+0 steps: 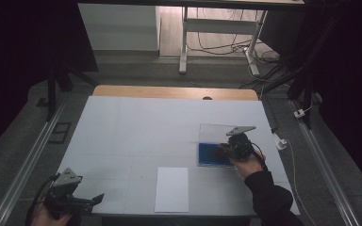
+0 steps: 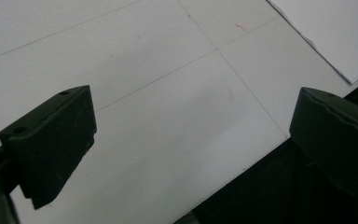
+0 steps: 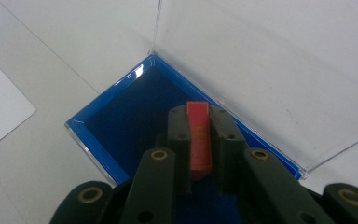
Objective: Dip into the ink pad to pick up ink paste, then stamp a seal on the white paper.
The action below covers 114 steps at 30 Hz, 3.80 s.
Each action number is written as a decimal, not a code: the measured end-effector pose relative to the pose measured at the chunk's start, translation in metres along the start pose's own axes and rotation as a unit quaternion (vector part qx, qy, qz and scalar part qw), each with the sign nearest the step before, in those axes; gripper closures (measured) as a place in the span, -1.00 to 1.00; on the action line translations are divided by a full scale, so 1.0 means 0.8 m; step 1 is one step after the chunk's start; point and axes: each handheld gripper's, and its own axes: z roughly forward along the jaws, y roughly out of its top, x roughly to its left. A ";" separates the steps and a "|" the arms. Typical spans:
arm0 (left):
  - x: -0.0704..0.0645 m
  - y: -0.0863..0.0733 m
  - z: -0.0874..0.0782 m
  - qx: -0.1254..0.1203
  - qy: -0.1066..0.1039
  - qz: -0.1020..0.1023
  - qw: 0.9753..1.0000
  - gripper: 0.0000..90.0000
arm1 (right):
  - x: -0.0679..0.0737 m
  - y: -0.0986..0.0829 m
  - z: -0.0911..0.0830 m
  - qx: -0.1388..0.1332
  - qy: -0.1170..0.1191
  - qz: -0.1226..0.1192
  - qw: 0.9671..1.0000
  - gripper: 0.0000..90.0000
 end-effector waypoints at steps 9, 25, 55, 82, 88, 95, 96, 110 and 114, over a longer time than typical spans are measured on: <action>0.000 0.000 0.001 0.002 0.001 -0.002 1.000 -0.98 | 0.017 0.002 0.003 0.009 -0.031 -0.035 0.999 0.80; 0.001 0.000 0.000 0.000 -0.003 -0.004 1.000 -0.98 | 0.003 -0.005 0.003 -0.012 -0.002 0.002 1.000 0.79; 0.003 -0.001 -0.001 -0.003 -0.006 -0.008 1.000 -0.98 | 0.010 0.003 -0.013 -0.033 0.002 0.001 0.999 0.78; 0.003 -0.001 -0.001 -0.004 -0.007 -0.009 1.000 -0.98 | 0.033 0.006 -0.040 -0.064 0.044 -0.010 0.997 0.78; 0.003 -0.001 -0.001 -0.004 -0.007 -0.009 1.000 -0.98 | 0.045 0.009 -0.042 -0.068 0.056 -0.019 0.996 0.78; 0.003 -0.001 -0.001 -0.003 -0.007 -0.009 1.000 -0.98 | 0.058 0.012 -0.045 -0.073 0.073 -0.028 0.994 0.78; 0.003 -0.001 -0.001 -0.003 -0.007 -0.009 1.000 -0.98 | 0.058 0.012 -0.045 -0.073 0.073 -0.028 0.994 0.78; 0.003 -0.001 -0.001 -0.003 -0.006 -0.009 1.000 -0.98 | 0.088 0.019 -0.042 -0.073 0.101 -0.052 0.991 0.78; 0.003 -0.001 -0.001 -0.003 -0.006 -0.010 1.000 -0.98 | 0.095 0.020 -0.040 -0.073 0.110 -0.057 0.990 0.78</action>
